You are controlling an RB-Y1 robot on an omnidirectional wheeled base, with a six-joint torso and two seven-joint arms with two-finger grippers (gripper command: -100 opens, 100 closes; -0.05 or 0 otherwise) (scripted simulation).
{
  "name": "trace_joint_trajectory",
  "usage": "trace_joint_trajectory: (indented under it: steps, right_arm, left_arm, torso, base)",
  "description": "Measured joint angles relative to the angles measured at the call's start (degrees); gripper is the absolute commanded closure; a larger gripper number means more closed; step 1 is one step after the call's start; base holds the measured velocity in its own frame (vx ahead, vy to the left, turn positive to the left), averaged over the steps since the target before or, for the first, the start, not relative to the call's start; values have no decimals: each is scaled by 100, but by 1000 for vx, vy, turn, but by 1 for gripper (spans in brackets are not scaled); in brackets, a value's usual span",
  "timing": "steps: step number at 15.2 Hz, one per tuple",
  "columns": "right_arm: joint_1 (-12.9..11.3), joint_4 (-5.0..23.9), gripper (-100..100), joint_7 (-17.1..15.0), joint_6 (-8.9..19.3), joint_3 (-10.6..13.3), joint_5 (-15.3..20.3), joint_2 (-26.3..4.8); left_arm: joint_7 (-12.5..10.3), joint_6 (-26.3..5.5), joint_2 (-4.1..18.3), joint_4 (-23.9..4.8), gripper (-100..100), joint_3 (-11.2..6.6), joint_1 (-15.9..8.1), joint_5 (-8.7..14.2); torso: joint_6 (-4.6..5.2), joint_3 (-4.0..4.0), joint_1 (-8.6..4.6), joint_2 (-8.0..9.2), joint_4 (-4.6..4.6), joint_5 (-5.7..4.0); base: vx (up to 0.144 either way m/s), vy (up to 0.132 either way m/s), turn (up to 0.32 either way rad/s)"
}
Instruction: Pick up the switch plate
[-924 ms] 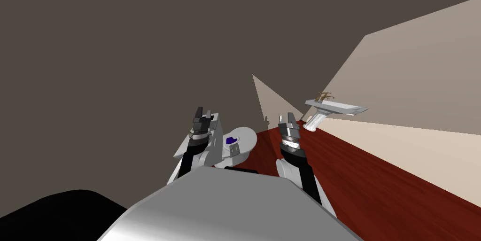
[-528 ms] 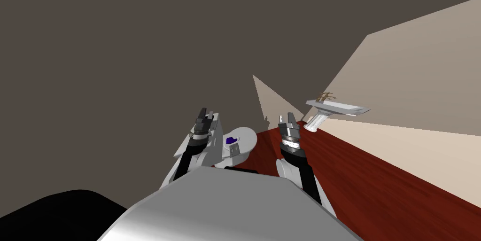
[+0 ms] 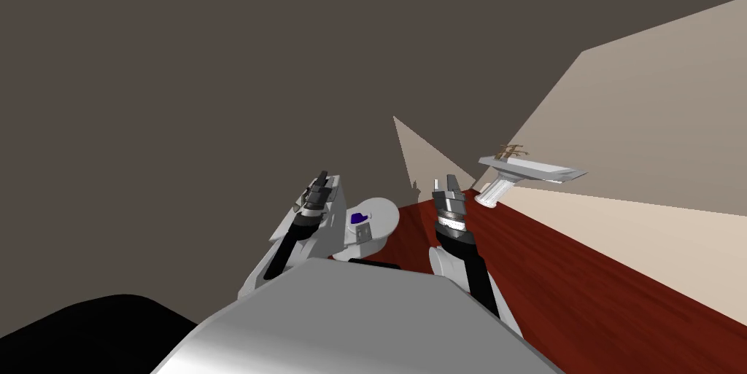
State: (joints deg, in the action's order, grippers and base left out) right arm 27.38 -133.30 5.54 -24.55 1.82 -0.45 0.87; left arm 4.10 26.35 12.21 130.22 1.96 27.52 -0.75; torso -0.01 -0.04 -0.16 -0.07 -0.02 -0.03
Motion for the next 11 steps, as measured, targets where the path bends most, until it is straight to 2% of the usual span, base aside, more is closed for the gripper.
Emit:
trace_joint_trajectory:
  steps: [2,4,5,8,11]
  right_arm:
    - [0,0,0,0,0,0,0,0]
    - [0,0,0,0,0,0,0,0]
    - [0,0,0,0,0,0,0,0]
    - [0,0,0,0,0,0,0,0]
    - [0,0,0,0,0,0,0,0]
  left_arm:
    - [-3,-160,118,-73,-100,26,45,30]
    - [-54,-342,255,-291,-100,-56,-67,119]
    - [-77,-422,290,-353,-100,-69,-42,153]
    - [-140,-648,363,-528,-100,-125,-5,261]
    - [-192,-886,380,-785,-100,-190,-93,365]
  torso:
    - [0,-1,-6,-1,0,-1]
    - [0,-3,-11,-5,-1,-2]
    - [0,-4,-14,-6,-2,-3]
    - [1,-2,-17,-2,-1,-4]
    - [0,-1,-15,-2,-1,-3]
  base:
    - [23,-62,81]
    - [28,-77,78]
    - [27,-83,88]
    - [13,-74,60]
    - [13,-72,75]
